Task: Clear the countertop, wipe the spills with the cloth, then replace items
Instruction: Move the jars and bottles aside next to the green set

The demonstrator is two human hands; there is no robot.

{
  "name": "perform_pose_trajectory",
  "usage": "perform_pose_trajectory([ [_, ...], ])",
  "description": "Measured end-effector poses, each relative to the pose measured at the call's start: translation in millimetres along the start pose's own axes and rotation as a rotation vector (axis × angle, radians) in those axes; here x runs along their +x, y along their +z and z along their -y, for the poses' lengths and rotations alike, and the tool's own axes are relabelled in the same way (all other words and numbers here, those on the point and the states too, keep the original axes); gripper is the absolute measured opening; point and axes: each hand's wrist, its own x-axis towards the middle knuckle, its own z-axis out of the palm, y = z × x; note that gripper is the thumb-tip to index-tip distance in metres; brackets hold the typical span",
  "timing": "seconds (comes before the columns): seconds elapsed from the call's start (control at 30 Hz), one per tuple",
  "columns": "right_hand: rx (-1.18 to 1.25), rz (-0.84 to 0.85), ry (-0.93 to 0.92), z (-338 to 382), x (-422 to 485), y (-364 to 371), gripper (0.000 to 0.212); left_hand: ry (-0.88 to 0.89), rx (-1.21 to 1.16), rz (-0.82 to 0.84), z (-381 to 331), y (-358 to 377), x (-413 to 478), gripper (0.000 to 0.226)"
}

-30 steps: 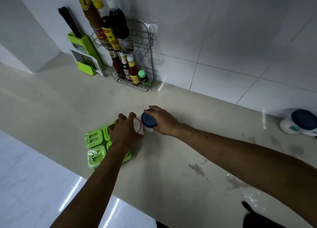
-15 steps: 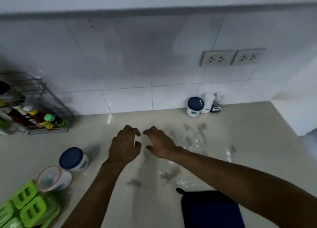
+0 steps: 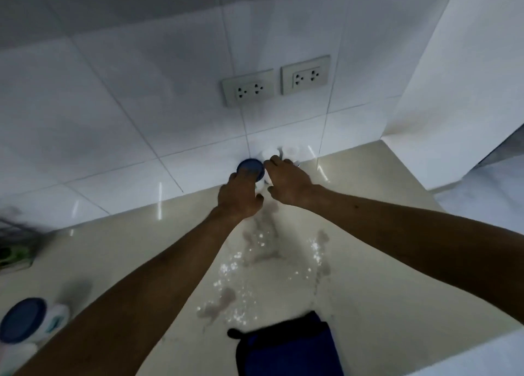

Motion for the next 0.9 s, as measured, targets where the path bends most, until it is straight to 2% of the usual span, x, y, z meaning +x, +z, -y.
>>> perform_pose_trajectory([
  [0.17, -0.188, 0.010, -0.068, -31, 44, -16, 0.072, -0.172, 0.073, 0.096, 2, 14, 45, 0.093],
  [0.33, -0.360, 0.125, 0.007, -47, 68, -11, 0.078, -0.156, 0.073, 0.030, -7, 18, 74, 0.071],
  [0.43, -0.301, 0.090, 0.030, -44, 76, -9, 0.074, -0.190, 0.041, 0.030, -8, 17, 85, 0.074],
  [0.57, -0.282, -0.051, -0.004, -45, 70, -2, 0.053, -0.172, -0.067, -0.026, -5, 16, 72, 0.086],
  [0.73, -0.249, -0.101, -0.120, -22, 49, 11, 0.060, -0.165, -0.122, -0.164, 23, -8, 16, 0.103],
  [0.9, 0.103, 0.021, -0.257, 70, 24, 37, 0.053, -0.264, -0.173, -0.218, 86, -37, -88, 0.101],
])
